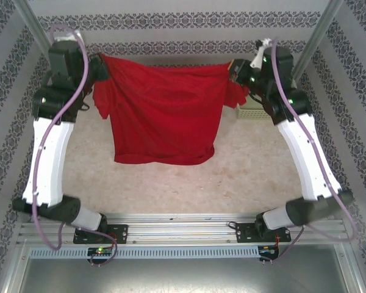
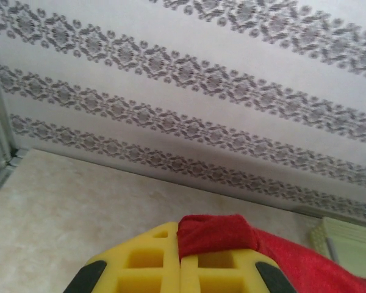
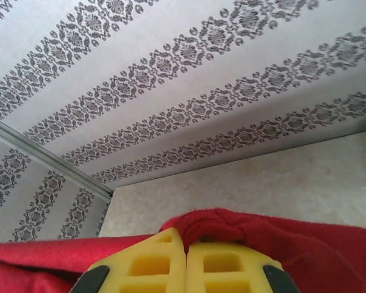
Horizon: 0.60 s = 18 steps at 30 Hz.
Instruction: Fold the inside-out t-shirt
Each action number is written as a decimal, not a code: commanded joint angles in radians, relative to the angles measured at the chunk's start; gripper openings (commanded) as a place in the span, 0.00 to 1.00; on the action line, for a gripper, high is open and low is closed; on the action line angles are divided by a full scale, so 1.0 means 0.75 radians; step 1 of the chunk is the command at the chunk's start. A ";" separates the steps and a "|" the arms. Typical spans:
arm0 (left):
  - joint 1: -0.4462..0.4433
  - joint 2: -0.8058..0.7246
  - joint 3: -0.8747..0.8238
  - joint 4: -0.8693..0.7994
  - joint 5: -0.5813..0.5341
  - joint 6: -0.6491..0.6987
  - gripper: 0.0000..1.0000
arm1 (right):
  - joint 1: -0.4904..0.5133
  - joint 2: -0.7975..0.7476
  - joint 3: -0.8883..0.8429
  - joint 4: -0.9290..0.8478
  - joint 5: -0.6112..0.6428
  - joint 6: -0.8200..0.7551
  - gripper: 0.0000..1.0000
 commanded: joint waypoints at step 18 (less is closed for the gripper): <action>-0.035 -0.488 -0.363 0.131 0.372 0.132 0.00 | 0.155 0.799 0.915 -0.181 -0.213 -0.170 0.00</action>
